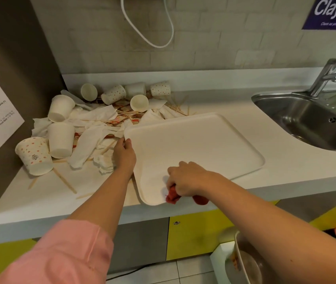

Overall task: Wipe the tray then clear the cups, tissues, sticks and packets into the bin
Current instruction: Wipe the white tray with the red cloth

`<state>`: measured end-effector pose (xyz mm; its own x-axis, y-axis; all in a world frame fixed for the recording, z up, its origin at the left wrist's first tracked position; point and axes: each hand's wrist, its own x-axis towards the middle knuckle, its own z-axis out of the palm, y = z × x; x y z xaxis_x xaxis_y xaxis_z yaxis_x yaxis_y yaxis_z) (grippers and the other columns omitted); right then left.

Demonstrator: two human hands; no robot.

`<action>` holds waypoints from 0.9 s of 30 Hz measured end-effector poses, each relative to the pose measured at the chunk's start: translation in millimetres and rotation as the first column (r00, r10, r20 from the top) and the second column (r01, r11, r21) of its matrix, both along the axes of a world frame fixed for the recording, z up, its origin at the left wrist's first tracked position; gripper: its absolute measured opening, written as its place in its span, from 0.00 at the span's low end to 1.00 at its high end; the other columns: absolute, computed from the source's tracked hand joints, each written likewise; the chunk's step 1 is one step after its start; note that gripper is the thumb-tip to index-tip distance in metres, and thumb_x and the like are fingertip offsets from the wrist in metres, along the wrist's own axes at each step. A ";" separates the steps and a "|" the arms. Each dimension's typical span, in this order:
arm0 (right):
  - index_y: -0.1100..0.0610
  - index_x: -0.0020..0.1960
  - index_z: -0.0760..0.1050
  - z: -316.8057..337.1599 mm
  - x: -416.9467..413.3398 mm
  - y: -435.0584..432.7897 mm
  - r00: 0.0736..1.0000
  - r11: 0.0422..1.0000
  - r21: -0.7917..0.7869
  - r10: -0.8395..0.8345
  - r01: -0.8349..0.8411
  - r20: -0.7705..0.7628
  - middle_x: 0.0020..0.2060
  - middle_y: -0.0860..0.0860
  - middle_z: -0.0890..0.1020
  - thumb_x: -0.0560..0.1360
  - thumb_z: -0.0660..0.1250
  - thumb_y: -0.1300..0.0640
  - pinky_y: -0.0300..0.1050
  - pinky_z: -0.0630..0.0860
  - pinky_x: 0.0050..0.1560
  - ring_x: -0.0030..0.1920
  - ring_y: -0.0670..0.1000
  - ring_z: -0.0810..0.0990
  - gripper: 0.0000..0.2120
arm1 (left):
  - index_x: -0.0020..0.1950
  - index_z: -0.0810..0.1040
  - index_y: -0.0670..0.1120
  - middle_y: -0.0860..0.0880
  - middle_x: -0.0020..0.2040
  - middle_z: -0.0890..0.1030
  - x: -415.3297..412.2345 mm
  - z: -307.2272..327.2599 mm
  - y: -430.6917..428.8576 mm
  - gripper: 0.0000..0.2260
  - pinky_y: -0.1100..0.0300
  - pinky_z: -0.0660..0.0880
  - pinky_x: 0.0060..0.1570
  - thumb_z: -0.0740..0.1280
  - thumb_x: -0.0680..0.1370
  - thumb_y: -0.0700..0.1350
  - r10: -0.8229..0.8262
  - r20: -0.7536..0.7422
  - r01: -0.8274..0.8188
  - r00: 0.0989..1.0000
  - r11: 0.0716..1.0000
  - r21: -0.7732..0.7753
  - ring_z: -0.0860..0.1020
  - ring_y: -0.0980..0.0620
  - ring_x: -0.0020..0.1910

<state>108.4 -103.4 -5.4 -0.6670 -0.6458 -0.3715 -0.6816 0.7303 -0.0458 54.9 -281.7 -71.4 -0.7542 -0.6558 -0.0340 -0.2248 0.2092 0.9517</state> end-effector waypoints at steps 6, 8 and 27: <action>0.50 0.58 0.76 7.8 -16.0 53.2 0.981 0.978 0.107 -0.170 0.179 -0.089 0.56 0.50 0.74 0.77 0.59 0.58 0.47 0.63 0.52 0.55 0.55 0.69 0.13 | 0.68 0.70 0.44 0.46 0.64 0.75 2.7 14.2 4.6 0.16 0.58 0.68 0.56 0.57 0.82 0.46 -0.006 -0.084 0.006 0.996 1.000 -0.002 0.73 0.46 0.63; 0.50 0.58 0.76 6.8 -22.3 69.2 0.966 0.962 0.127 -0.226 0.241 -0.124 0.57 0.50 0.74 0.77 0.60 0.57 0.46 0.64 0.53 0.58 0.55 0.70 0.12 | 0.68 0.70 0.44 0.47 0.62 0.76 1.3 20.0 6.3 0.15 0.59 0.69 0.55 0.57 0.82 0.45 -0.020 -0.138 0.019 0.990 1.000 -0.012 0.75 0.48 0.61; 0.56 0.62 0.72 25.3 -86.0 200.9 0.708 0.766 -0.089 -0.626 0.636 -0.326 0.55 0.54 0.70 0.77 0.62 0.54 0.51 0.70 0.58 0.57 0.57 0.69 0.15 | 0.63 0.75 0.42 0.47 0.53 0.79 7.4 63.9 31.8 0.14 0.59 0.75 0.52 0.59 0.81 0.46 -0.040 -0.368 0.028 0.929 0.999 -0.038 0.78 0.53 0.48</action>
